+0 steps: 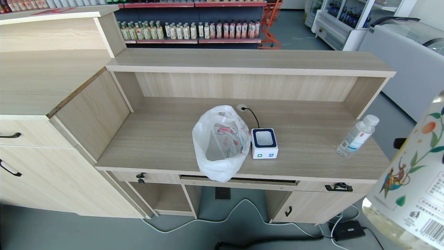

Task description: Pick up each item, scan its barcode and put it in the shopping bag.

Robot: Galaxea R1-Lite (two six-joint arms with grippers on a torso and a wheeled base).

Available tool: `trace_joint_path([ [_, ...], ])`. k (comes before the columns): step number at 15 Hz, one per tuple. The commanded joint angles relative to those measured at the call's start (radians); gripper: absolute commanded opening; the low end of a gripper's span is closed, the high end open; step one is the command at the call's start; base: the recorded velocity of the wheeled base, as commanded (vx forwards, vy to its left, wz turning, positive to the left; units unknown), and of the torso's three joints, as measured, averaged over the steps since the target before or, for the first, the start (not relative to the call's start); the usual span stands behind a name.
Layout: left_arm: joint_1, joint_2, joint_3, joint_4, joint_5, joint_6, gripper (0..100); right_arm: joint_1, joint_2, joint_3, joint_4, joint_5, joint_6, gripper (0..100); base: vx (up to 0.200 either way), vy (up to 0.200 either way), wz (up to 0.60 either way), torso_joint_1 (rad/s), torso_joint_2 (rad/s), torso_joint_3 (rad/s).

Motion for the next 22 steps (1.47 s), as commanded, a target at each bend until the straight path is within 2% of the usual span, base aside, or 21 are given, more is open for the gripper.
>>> trace_joint_path([
  [1, 0.000, 0.000, 0.001, 0.000, 0.000, 0.000, 100, -0.007, 0.009, -0.005, -0.003, -0.001, -0.003, 0, 0.000, 0.000, 0.00, 0.000, 0.00, 0.000],
  [3, 0.000, 0.000, 0.001, 0.000, 0.000, 0.000, 100, -0.008, 0.012, -0.010, -0.003, -0.008, -0.003, 0, 0.000, 0.000, 0.00, 0.000, 0.00, 0.000],
  [5, 0.000, 0.000, 0.001, 0.000, -0.001, 0.000, 100, -0.024, 0.040, -0.010, -0.004, -0.088, -0.064, 0, 0.000, 0.000, 0.00, 0.000, 0.00, 0.000],
  [6, 0.000, 0.000, -0.001, 0.000, 0.000, 0.000, 100, -0.059, 0.084, -0.009, -0.009, -0.197, -0.210, 0, 0.000, 0.000, 0.00, 0.000, 0.00, 0.000],
  [7, 0.000, 0.000, 0.001, 0.000, 0.000, 0.000, 100, -0.134, 0.129, 0.005, -0.047, -0.288, -0.348, 0, 0.000, 0.000, 0.00, 0.000, 0.00, 0.000],
  [8, 0.000, 0.000, -0.001, 0.000, 0.000, 0.000, 100, -0.205, 0.169, 0.039, -0.121, -0.341, -0.420, 0, 0.000, 0.000, 0.00, 0.000, 0.00, 0.000],
  [10, 0.000, 0.000, -0.001, 0.000, 0.000, 0.000, 100, -0.334, 0.273, 0.123, -0.382, -0.446, -0.500, 0, 0.000, 0.000, 0.00, 0.000, 0.00, 0.000],
  [11, 0.000, 0.000, 0.001, 0.000, 0.000, 0.000, 100, -0.380, 0.324, 0.166, -0.514, -0.455, -0.557, 0, 0.000, 0.000, 0.00, 0.000, 0.00, 0.000],
  [12, 0.000, 0.000, -0.001, 0.000, 0.000, 0.000, 100, -0.430, 0.373, 0.174, -0.583, -0.456, -0.704, 0, 0.000, 0.000, 0.00, 0.000, 0.00, 0.000],
  [13, 0.000, 0.000, 0.001, 0.000, 0.000, 0.000, 100, -0.459, 0.400, 0.160, -0.592, -0.455, -0.871, 0, 0.000, 0.000, 0.00, 0.000, 0.00, 0.000],
  [14, 0.000, 0.000, -0.001, 0.000, 0.000, 0.000, 100, -0.458, 0.409, 0.143, -0.595, -0.453, -0.949, 0, 0.000, 0.000, 0.00, 0.000, 0.00, 0.000],
  [17, 0.000, 0.000, -0.001, 0.000, 0.000, 0.000, 100, -0.499, 0.380, 0.171, -0.595, -0.469, -1.071, 0, 0.000, 0.000, 0.00, 0.000, 0.00, 0.000],
  [19, 0.000, 0.000, -0.001, 0.000, 0.000, 0.000, 100, -0.544, 0.368, 0.169, -0.613, -0.475, -1.204, 0, 0.000, 0.000, 0.00, 0.000, 0.00, 0.000],
  [20, 0.000, 0.000, -0.001, 0.000, 0.000, 0.000, 100, -0.582, 0.363, 0.172, -0.635, -0.470, -1.221, 0, 0.000, 0.000, 0.00, 0.000, 0.00, 0.000],
  [22, 0.000, 0.000, 0.001, 0.000, 0.000, 0.000, 100, -0.587, 0.383, 0.183, -0.636, -0.467, -1.222, 0, 0.000, 0.000, 0.00, 0.000, 0.00, 0.000],
])
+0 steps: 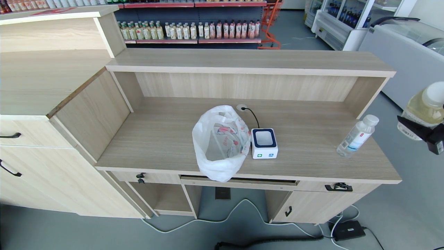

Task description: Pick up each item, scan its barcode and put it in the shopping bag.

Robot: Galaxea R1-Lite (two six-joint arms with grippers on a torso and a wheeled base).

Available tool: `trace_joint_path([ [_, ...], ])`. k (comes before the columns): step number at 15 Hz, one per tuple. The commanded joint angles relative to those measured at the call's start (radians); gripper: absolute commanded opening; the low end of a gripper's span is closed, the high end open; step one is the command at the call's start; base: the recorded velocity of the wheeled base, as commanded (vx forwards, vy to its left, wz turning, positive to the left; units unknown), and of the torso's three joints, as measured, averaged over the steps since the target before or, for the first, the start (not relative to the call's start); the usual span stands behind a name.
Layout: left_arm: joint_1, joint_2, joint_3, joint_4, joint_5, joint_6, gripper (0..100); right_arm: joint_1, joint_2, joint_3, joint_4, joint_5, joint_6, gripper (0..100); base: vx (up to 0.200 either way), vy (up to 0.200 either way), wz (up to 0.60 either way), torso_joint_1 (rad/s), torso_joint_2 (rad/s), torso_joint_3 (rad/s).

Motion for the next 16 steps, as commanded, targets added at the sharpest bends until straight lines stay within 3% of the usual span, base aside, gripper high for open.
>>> trace_joint_path([
  [1, 0.000, 0.000, 0.001, 0.000, 0.000, 0.000, 100, -0.012, 0.022, 0.024, -0.002, 0.014, -0.003, 0, 0.000, 0.000, 0.00, 0.000, 0.00, 0.000],
  [8, 0.000, 0.000, 0.001, 0.000, 0.000, 0.000, 100, 0.017, 0.146, -0.024, -0.066, 0.064, -0.016, 0, 0.000, 0.000, 0.00, 0.000, 0.00, 0.000],
  [12, 0.000, 0.000, -0.001, 0.000, 0.000, 0.000, 100, 0.112, 0.315, -0.099, -0.303, 0.066, -0.015, 0, 0.000, 0.000, 0.00, 0.000, 0.00, 0.000],
  [16, 0.000, 0.000, -0.002, 0.008, -0.007, -0.002, 100, 0.192, 0.386, -0.171, -0.313, 0.064, -0.018, 0, 0.000, 0.000, 0.00, 0.000, 0.00, 0.000],
])
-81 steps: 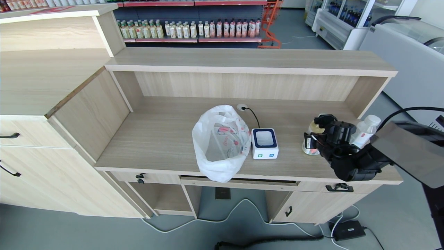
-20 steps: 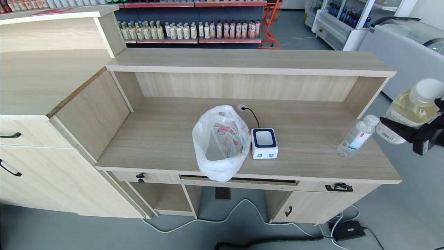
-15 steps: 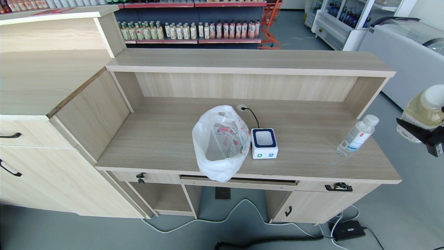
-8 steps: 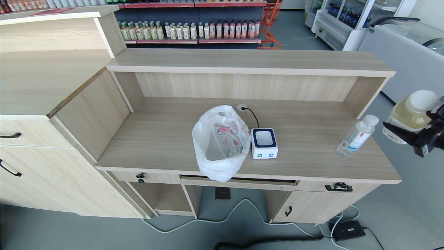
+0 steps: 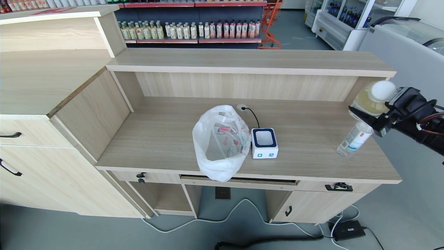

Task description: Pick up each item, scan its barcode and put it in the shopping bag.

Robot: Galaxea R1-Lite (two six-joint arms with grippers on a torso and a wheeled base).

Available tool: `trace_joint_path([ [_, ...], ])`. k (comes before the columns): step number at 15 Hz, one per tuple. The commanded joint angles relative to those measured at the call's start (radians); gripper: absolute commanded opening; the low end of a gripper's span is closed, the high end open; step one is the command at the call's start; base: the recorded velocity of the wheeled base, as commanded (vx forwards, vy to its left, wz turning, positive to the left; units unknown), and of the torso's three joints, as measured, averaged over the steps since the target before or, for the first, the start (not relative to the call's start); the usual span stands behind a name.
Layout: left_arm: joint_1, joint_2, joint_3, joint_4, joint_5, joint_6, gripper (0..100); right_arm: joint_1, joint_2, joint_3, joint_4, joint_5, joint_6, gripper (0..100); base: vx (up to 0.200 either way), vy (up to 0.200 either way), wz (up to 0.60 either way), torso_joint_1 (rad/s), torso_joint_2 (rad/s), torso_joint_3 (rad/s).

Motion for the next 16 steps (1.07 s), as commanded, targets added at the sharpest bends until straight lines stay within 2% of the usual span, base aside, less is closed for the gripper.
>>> trace_joint_path([
  [1, 0.000, 0.000, -0.003, 0.000, -0.001, 0.000, 100, 0.034, 0.062, -0.046, 0.000, -0.002, -0.002, 0, 0.000, 0.000, 0.00, 0.000, 0.00, 0.000],
  [5, 0.000, 0.000, 0.000, -0.004, 0.002, 0.000, 100, 0.094, 0.113, -0.132, 0.000, -0.009, -0.002, 0, 0.000, 0.000, 0.00, 0.000, 0.00, 0.000],
  [10, 0.000, 0.000, 0.000, -0.004, 0.002, 0.000, 100, 0.146, 0.207, -0.204, -0.001, -0.007, -0.003, 0, 0.000, 0.200, 0.00, 0.005, 0.00, -0.002],
  [16, 0.000, 0.000, 0.000, -0.004, 0.004, 0.000, 100, 0.186, 0.326, -0.278, -0.027, 0.019, 0.029, 0, 0.000, 0.000, 0.00, 0.000, 0.00, 0.000],
])
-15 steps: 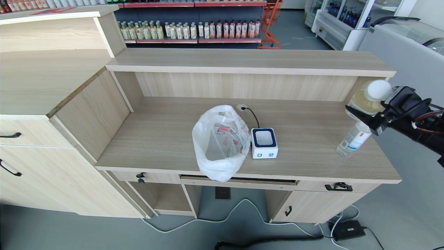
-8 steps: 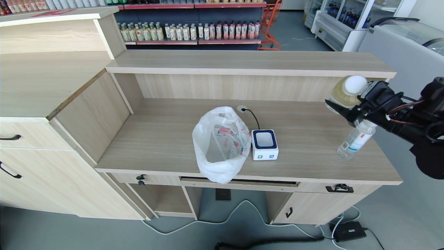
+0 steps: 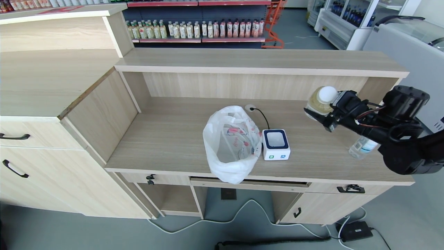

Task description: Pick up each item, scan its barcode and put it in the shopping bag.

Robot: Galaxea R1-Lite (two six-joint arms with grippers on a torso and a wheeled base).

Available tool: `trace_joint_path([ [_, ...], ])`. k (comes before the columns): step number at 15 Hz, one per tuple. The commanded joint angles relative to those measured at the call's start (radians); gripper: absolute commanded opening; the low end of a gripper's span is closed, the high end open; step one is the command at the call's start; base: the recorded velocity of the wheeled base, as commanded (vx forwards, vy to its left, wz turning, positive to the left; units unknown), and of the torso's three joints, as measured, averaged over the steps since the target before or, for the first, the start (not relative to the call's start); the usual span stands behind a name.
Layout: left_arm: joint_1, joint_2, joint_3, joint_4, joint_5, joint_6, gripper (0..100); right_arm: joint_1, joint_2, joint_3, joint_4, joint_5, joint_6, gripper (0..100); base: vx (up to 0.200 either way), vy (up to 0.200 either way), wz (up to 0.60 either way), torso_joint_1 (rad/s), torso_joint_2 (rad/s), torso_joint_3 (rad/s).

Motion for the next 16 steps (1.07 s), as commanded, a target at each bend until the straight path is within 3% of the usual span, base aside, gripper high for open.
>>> trace_joint_path([
  [1, -0.001, 0.000, 0.000, 0.000, -0.001, 0.000, 100, 0.005, 0.058, -0.028, -0.028, 0.017, 0.016, 0, 0.000, 0.000, 0.00, 0.000, 0.00, 0.000],
  [16, -0.001, 0.000, 0.000, 0.000, -0.001, 0.000, 100, 0.041, 0.284, -0.027, -0.275, 0.132, 0.011, 0, 0.000, 0.000, 0.00, 0.000, 0.00, 0.000],
])
